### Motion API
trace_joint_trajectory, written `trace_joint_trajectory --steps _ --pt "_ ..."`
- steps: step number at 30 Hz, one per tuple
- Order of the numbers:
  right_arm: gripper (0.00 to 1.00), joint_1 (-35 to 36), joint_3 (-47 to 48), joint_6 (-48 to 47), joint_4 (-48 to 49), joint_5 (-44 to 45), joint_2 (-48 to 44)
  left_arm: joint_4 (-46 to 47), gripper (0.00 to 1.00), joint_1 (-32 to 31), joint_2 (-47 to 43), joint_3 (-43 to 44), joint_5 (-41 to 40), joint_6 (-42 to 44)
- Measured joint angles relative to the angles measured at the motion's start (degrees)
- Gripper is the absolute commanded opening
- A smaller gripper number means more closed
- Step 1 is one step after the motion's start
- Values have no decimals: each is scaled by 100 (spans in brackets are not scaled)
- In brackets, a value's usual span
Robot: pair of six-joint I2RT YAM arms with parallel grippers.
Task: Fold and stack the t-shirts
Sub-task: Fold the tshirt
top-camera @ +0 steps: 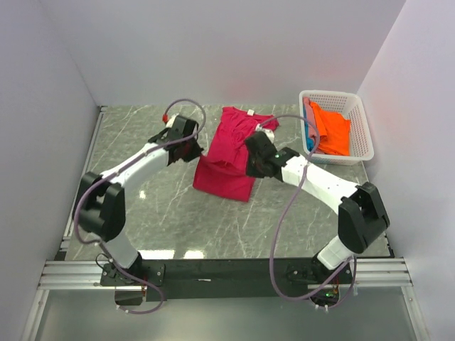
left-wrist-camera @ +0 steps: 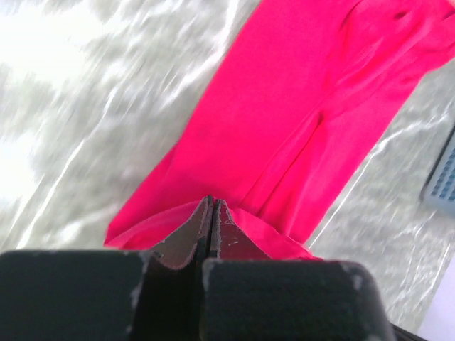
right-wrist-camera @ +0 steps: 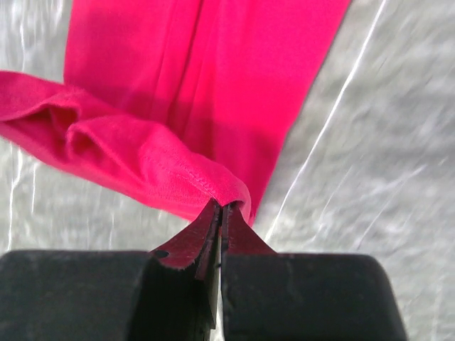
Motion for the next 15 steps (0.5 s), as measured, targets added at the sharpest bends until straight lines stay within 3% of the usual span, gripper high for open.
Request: trace_joint_trajectory --steps 7,15 --pt "0 -599 684 -426 50 -46 682 4 1 79 1193 1366 -79 326" --pt "0 -1113 1069 -791 184 -417 1226 -85 1 168 2133 2291 -98 540"
